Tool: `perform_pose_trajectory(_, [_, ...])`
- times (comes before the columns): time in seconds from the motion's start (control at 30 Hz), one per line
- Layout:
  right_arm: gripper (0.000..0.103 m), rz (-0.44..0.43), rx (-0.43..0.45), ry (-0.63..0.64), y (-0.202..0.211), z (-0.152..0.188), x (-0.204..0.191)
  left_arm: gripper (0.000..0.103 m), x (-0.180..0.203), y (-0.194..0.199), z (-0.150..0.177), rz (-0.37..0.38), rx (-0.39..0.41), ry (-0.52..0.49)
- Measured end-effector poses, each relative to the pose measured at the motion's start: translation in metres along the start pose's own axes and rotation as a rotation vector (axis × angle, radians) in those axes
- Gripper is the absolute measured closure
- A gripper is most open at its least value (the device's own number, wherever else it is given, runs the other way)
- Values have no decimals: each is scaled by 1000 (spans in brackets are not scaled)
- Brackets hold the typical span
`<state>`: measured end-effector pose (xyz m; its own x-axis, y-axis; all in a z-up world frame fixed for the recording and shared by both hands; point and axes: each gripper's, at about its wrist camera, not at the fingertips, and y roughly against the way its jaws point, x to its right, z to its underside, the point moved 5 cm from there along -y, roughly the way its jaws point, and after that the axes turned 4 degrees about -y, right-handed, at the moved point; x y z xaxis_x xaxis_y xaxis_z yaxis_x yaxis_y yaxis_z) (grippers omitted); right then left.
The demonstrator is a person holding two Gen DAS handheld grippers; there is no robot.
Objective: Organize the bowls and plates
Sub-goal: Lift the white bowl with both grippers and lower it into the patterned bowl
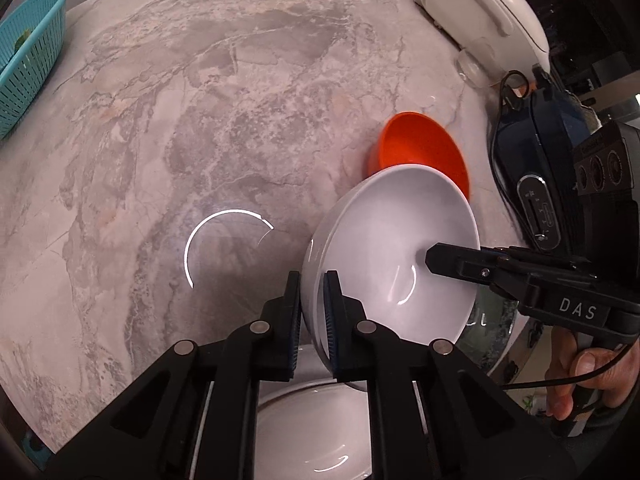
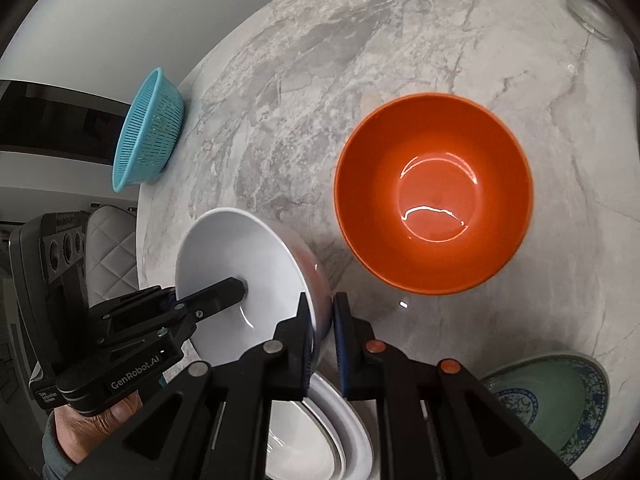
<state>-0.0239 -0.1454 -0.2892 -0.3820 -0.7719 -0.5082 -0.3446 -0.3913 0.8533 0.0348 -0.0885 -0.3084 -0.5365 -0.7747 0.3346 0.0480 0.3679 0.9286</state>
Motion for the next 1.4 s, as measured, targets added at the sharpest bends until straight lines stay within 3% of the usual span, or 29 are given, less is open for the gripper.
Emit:
perform_pose_trajectory(0.37, [92, 29, 49, -16, 79, 29, 47, 92, 109, 13, 32, 86, 14, -103])
perform_pose_trajectory(0.67, [92, 75, 34, -64, 99, 61, 109, 92, 171, -37, 62, 86, -69, -148])
perform_pose_trajectory(0.93, [92, 115, -17, -73, 81, 70, 148, 92, 187, -79, 80, 37, -129, -149])
perform_pose_trajectory(1.4, [92, 157, -70, 19, 57, 72, 152, 92, 176, -97, 73, -11, -133, -100])
